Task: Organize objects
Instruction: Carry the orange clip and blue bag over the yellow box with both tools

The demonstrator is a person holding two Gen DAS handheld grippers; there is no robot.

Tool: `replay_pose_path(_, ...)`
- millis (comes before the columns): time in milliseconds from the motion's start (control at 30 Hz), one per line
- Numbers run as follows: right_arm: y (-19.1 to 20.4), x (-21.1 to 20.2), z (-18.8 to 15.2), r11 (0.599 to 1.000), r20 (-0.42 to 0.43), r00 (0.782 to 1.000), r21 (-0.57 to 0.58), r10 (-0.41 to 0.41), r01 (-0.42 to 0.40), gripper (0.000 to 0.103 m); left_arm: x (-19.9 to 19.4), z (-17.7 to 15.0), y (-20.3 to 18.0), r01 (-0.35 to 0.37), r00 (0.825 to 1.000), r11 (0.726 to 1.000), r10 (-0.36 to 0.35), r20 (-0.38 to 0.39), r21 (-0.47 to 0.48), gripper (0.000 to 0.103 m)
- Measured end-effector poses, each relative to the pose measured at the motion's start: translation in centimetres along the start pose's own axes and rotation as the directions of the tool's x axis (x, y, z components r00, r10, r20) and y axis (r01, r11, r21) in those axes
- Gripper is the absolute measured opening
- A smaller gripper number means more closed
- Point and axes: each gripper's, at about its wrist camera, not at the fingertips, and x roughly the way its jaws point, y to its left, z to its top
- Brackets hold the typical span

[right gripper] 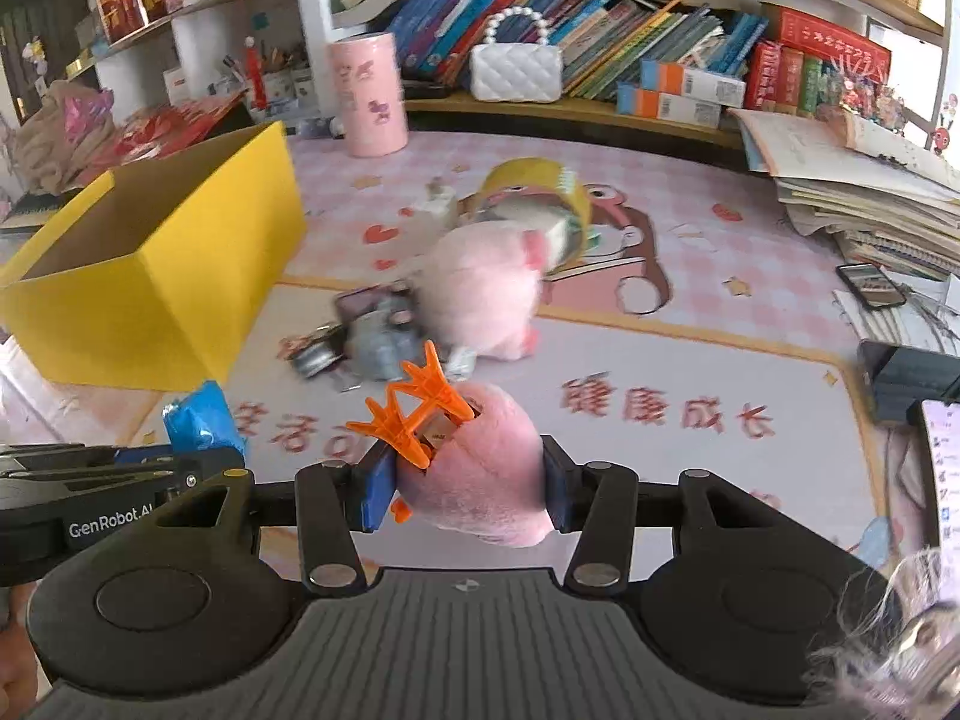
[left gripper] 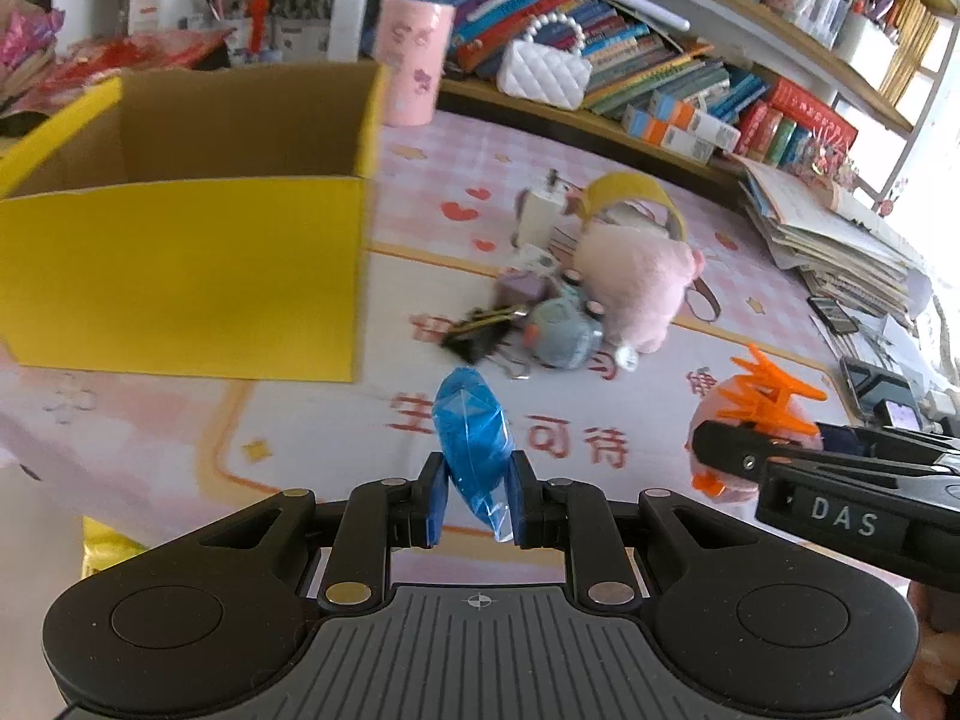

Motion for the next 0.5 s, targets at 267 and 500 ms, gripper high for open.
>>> replay_pose_path(267, 7.8, -0.7, -1.0, 0.997, -0.009, 0.998, -0.058, 0.056, -0.057, 0.046, -4.2, -1.0, 6.1, -0.040, 0.999, 0.999, 0.041, 0.032, -0.022, 0.019)
replay_pose_path(500, 13.3, -1.1, -1.8, 0.992, -0.012, 0.996, -0.090, 0.092, -0.093, 0.046, -6.8, -1.9, 10.4, -0.067, 0.997, 0.997, 0.069, 0.041, -0.039, 0.019)
